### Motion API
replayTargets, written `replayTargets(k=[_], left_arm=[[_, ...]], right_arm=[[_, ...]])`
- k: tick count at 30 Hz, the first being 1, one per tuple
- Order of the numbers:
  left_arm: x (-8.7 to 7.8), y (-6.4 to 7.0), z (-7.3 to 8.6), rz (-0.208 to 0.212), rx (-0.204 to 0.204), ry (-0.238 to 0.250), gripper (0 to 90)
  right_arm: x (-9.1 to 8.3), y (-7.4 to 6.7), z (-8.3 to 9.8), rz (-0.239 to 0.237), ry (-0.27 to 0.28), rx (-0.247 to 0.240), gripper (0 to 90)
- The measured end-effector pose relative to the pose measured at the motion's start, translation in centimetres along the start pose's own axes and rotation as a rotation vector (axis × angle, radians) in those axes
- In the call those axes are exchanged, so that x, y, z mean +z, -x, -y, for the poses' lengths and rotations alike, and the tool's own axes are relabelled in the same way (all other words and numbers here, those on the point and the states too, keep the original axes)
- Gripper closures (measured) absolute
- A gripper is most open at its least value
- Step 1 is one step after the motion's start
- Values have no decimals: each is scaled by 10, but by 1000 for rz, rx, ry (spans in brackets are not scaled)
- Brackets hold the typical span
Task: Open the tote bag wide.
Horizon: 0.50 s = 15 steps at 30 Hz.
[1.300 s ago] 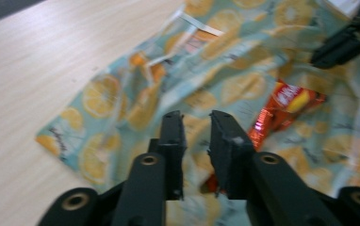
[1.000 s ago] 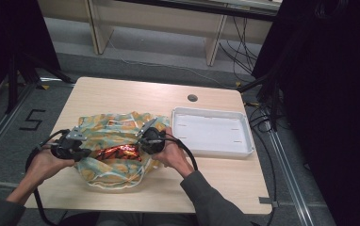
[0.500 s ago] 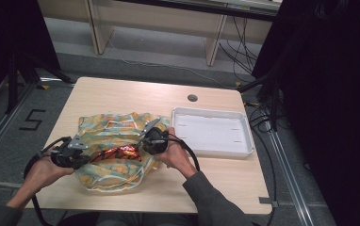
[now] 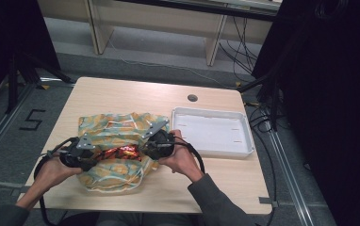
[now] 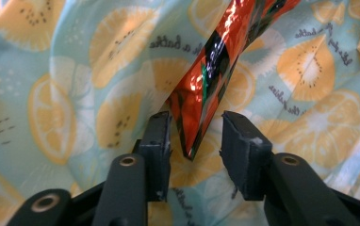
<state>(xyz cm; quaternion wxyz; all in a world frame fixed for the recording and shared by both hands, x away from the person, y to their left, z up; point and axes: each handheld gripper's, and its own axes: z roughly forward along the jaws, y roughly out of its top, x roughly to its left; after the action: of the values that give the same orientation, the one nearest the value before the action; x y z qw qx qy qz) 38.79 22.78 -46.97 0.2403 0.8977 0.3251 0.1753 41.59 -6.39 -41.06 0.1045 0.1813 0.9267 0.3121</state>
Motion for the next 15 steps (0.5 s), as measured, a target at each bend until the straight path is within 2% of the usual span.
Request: replayTargets(k=[2,4,5,7,9,12,13,15], left_arm=[[2,1,-2,7,-1,-7,598],[5,0,-3,4,-6,-10,587],[7,2,-2,13,-36,-13,584],[10,2,-3,15,-44,-3,581],[11,3,-4,17,-57,-1,584],[12,2,-5,21,-43,-10,601],[13,3,-5,26,-73,-9,607],[14,2,-6,23,-69,-12,630]], right_arm=[[-1,-2,1,-2,-3,12,732],[-2,-3,2,-7,-4,1,726],[-3,-4,3,-4,-4,12,723],[-4,-5,5,-3,-3,13,716],[-5,-5,8,-5,-2,19,706],[-5,-3,12,-5,-5,31,683],[-6,-2,13,-6,-4,33,673],[-5,-1,15,-9,4,41,657]])
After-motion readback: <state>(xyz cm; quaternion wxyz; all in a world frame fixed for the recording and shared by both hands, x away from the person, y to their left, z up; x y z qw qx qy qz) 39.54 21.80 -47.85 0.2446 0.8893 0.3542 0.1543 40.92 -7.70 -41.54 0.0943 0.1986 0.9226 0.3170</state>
